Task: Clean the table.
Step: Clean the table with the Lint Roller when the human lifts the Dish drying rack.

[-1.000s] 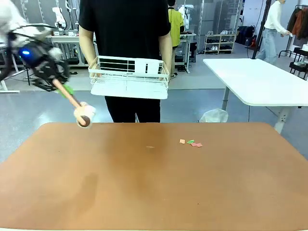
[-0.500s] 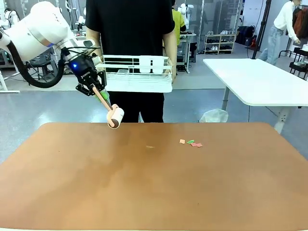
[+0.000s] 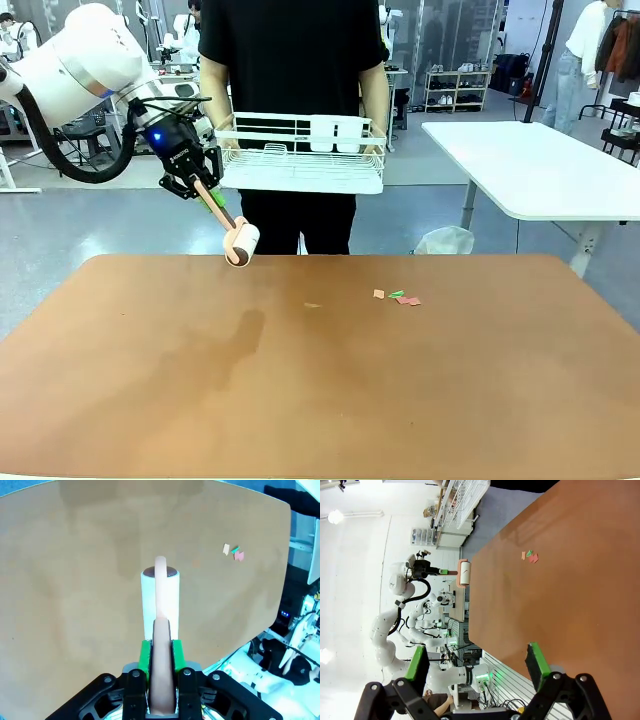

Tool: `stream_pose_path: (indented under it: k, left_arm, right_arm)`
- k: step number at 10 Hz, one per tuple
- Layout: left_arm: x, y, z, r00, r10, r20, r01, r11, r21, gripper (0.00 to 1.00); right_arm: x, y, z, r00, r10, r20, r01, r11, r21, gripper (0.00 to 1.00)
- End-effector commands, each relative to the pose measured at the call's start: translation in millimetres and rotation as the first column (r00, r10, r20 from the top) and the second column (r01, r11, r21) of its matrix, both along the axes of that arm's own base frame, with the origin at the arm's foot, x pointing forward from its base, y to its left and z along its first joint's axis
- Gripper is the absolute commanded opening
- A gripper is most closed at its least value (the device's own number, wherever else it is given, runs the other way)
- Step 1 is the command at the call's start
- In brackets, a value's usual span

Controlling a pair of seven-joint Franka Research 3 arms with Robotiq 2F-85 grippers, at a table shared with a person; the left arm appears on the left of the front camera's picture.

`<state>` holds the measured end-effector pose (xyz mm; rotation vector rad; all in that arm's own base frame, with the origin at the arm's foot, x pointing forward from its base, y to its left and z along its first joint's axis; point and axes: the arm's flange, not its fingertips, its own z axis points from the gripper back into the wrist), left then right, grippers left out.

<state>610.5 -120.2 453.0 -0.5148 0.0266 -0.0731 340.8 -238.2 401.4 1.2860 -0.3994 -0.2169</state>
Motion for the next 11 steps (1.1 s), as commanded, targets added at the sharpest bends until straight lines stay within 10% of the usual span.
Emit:
stream_pose_path:
  k: [1,11]
  left_arm:
    - [-6,2,4,1.0,-0.007,-0.007,0.007,1.0,0.008,0.21]
    - [40,-92,-41,0.998,0.051,0.022,-0.052,0.999,0.014,0.21]
  right_arm:
    - [-2,3,1,1.0,-0.003,0.017,0.003,1.0,0.01,1.0]
    - [-2,3,1,1.0,-0.003,0.017,0.003,1.0,0.01,1.0]
